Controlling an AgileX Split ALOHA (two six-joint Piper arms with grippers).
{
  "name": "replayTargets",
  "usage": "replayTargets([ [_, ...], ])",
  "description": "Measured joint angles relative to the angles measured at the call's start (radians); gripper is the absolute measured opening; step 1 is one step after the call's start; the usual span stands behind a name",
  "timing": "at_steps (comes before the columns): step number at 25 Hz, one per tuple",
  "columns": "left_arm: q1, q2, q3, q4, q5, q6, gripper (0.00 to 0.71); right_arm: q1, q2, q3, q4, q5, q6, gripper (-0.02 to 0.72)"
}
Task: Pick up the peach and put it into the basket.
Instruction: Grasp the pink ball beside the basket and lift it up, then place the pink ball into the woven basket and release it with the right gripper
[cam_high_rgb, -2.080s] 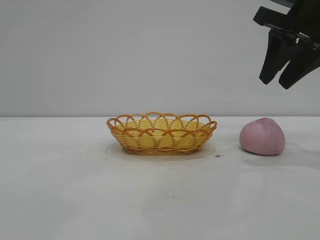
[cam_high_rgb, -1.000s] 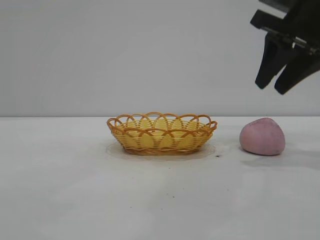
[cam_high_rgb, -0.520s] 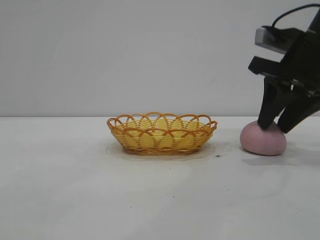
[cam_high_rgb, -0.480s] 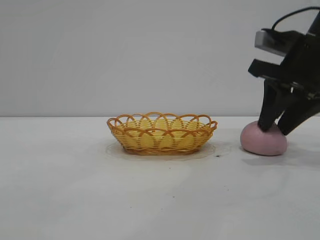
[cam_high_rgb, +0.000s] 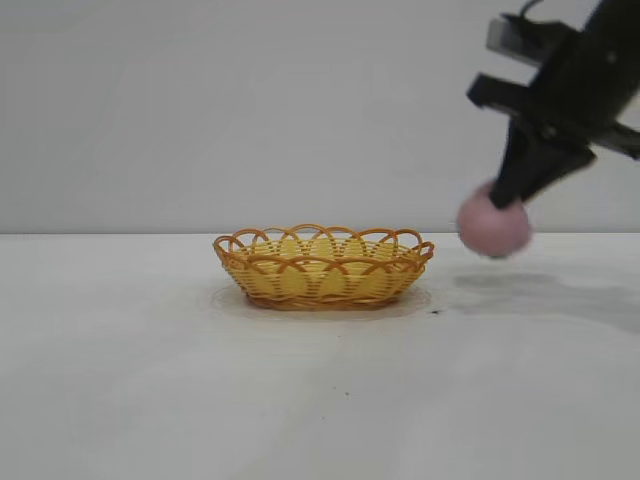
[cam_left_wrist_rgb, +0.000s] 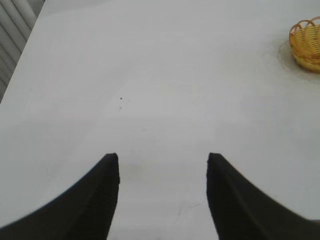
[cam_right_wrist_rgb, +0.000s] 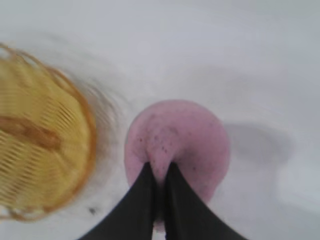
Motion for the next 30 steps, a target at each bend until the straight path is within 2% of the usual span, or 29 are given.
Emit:
replayTargets([
  [4, 0.000, 0.000, 0.000, 0.000, 0.000, 0.000, 0.343, 0.069, -0.006, -0.101, 0.006, 0.044, -0.002, 0.000],
  [11, 0.000, 0.000, 0.000, 0.000, 0.000, 0.000, 0.343, 0.205, 0.027, -0.128, 0.010, 0.056, -0.002, 0.000],
  [21, 0.000, 0.000, 0.000, 0.000, 0.000, 0.000, 0.343, 0.257, 0.156, -0.128, 0.018, 0.045, 0.006, 0.000],
  [22, 0.000, 0.000, 0.000, 0.000, 0.000, 0.000, 0.343, 0.257, 0.164, -0.128, 0.018, 0.040, 0.010, 0.055],
  [23, 0.000, 0.000, 0.000, 0.000, 0.000, 0.000, 0.343, 0.257, 0.166, -0.128, 0.018, 0.035, 0.010, 0.055],
  [28, 0.000, 0.000, 0.000, 0.000, 0.000, 0.000, 0.343, 0.257, 0.167, -0.130, 0.018, 0.027, 0.014, 0.312],
  [30, 0.000, 0.000, 0.000, 0.000, 0.000, 0.000, 0.343, 0.257, 0.167, -0.135, 0.006, 0.027, 0.014, 0.375],
])
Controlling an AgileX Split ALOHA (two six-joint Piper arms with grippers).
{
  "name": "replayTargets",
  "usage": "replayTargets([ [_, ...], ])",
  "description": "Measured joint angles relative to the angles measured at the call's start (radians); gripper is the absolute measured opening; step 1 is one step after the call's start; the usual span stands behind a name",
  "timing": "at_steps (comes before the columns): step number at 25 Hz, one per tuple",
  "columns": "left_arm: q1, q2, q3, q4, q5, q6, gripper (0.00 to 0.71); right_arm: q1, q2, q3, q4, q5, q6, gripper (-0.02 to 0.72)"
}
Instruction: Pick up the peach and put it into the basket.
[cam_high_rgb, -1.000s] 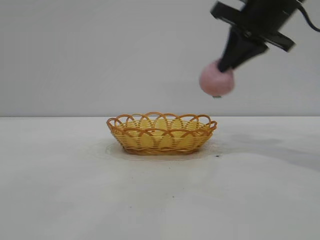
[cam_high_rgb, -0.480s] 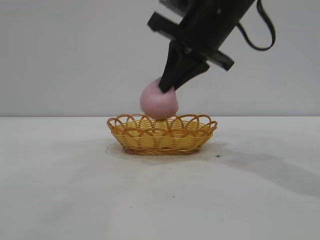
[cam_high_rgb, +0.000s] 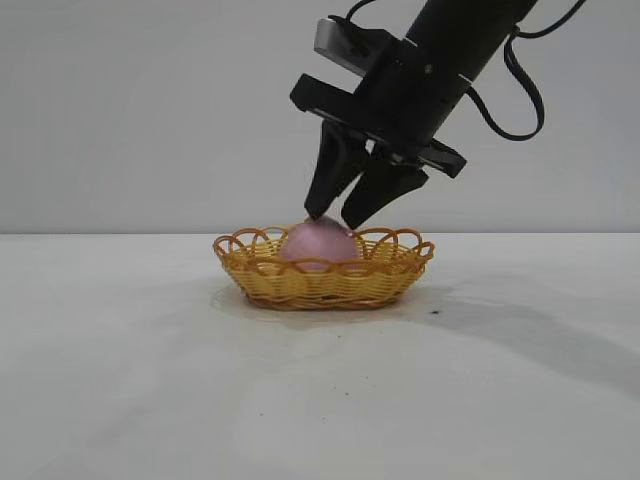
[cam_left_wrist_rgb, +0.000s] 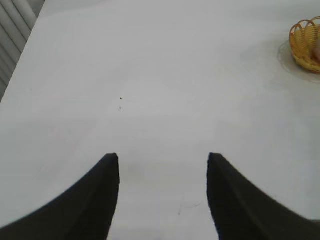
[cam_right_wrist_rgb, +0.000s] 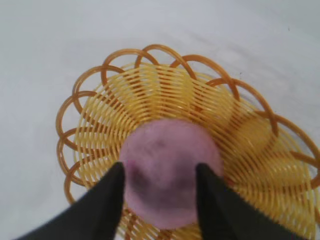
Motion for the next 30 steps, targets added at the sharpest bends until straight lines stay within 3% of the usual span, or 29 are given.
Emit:
replayTargets([
  [6, 0.000, 0.000, 0.000, 0.000, 0.000, 0.000, 0.343, -0.030, -0.077, -0.001, -0.061, 0.012, 0.031, 0.387],
  [9, 0.000, 0.000, 0.000, 0.000, 0.000, 0.000, 0.343, -0.090, -0.112, 0.010, -0.121, 0.009, 0.097, 0.387],
  [13, 0.000, 0.000, 0.000, 0.000, 0.000, 0.000, 0.343, -0.216, -0.137, 0.078, -0.250, 0.023, 0.230, 0.387],
  [17, 0.000, 0.000, 0.000, 0.000, 0.000, 0.000, 0.343, -0.365, -0.184, 0.148, -0.321, 0.046, 0.285, 0.387],
  [20, 0.000, 0.000, 0.000, 0.000, 0.000, 0.000, 0.343, -0.470, -0.254, 0.202, -0.327, 0.031, 0.301, 0.387],
  [21, 0.000, 0.000, 0.000, 0.000, 0.000, 0.000, 0.343, -0.503, -0.287, 0.231, -0.325, 0.021, 0.301, 0.343],
  [23, 0.000, 0.000, 0.000, 0.000, 0.000, 0.000, 0.343, -0.555, -0.359, 0.309, -0.294, -0.003, 0.297, 0.340],
  [28, 0.000, 0.000, 0.000, 0.000, 0.000, 0.000, 0.343, -0.589, -0.655, 0.587, -0.183, -0.117, 0.175, 0.340],
  [30, 0.000, 0.000, 0.000, 0.000, 0.000, 0.000, 0.343, -0.589, -0.782, 0.656, -0.166, -0.112, 0.142, 0.340],
])
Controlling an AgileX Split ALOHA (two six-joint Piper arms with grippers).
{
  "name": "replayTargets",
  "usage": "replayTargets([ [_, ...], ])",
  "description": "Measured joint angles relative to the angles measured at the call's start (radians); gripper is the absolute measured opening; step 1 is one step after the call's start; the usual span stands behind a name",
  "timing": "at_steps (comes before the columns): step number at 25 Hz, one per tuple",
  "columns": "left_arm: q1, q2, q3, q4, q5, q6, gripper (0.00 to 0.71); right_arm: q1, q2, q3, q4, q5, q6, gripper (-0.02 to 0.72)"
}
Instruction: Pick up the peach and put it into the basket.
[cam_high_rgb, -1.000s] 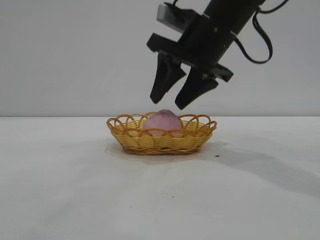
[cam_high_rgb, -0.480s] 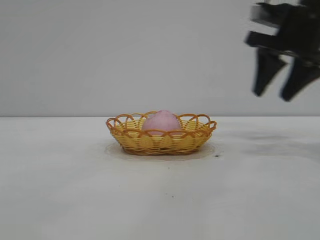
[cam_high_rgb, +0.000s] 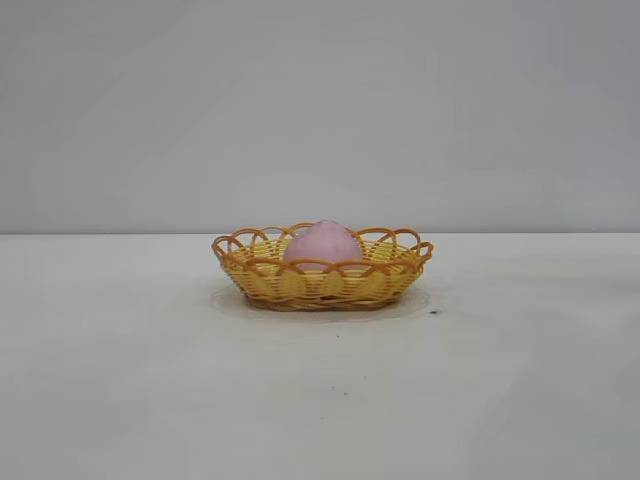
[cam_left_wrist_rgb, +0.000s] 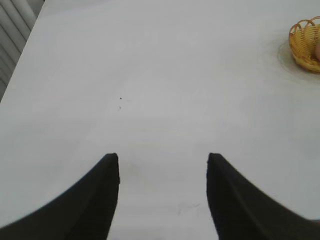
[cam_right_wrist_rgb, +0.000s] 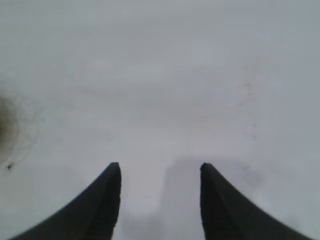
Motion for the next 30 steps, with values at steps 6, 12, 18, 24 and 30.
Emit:
replayTargets([
  [6, 0.000, 0.000, 0.000, 0.000, 0.000, 0.000, 0.343, 0.000, -0.340, 0.119, -0.017, 0.155, 0.029, 0.340],
  [12, 0.000, 0.000, 0.000, 0.000, 0.000, 0.000, 0.343, 0.004, -0.662, 0.181, -0.223, 0.379, 0.209, 0.340],
  [18, 0.000, 0.000, 0.000, 0.000, 0.000, 0.000, 0.343, 0.008, -0.868, 0.189, -0.466, 0.527, 0.420, 0.340],
  [24, 0.000, 0.000, 0.000, 0.000, 0.000, 0.000, 0.343, 0.008, -1.003, 0.201, -0.585, 0.612, 0.522, 0.340],
  [30, 0.000, -0.002, 0.000, 0.000, 0.000, 0.000, 0.343, 0.008, -1.192, 0.210, -0.621, 0.647, 0.565, 0.340],
])
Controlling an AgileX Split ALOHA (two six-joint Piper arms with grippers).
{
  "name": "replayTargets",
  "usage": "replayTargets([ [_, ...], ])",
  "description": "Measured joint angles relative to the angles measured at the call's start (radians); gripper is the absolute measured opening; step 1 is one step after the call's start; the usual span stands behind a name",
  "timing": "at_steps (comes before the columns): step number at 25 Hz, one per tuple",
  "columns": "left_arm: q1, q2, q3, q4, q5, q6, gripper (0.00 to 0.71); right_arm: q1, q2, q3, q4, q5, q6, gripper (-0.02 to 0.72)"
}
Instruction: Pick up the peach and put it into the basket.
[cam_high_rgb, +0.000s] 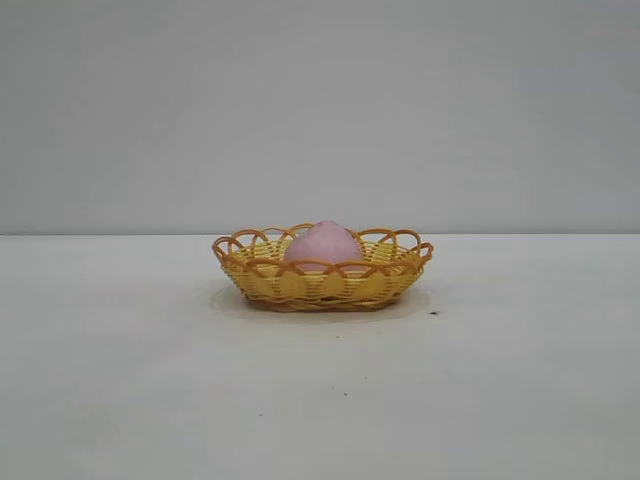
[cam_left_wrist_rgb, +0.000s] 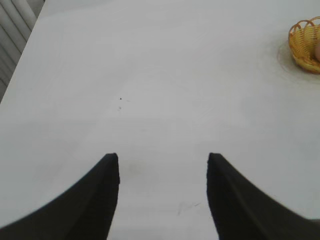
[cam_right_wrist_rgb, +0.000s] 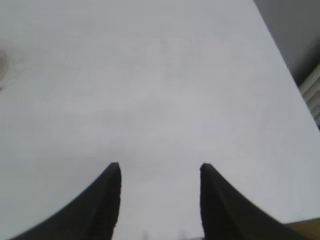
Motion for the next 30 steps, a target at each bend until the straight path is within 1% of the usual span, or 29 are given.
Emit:
replayTargets([
  [5, 0.000, 0.000, 0.000, 0.000, 0.000, 0.000, 0.343, 0.000, -0.081, 0.000, 0.002, 0.008, -0.007, 0.340],
  [8, 0.000, 0.000, 0.000, 0.000, 0.000, 0.000, 0.343, 0.013, -0.081, 0.000, 0.032, 0.010, -0.043, 0.340],
  [10, 0.000, 0.000, 0.000, 0.000, 0.000, 0.000, 0.343, 0.043, -0.081, 0.000, 0.045, 0.010, -0.052, 0.340],
  [14, 0.000, 0.000, 0.000, 0.000, 0.000, 0.000, 0.343, 0.068, -0.081, 0.000, 0.043, 0.010, -0.045, 0.340],
  [30, 0.000, 0.000, 0.000, 0.000, 0.000, 0.000, 0.343, 0.071, -0.081, 0.000, 0.046, 0.012, -0.041, 0.340],
])
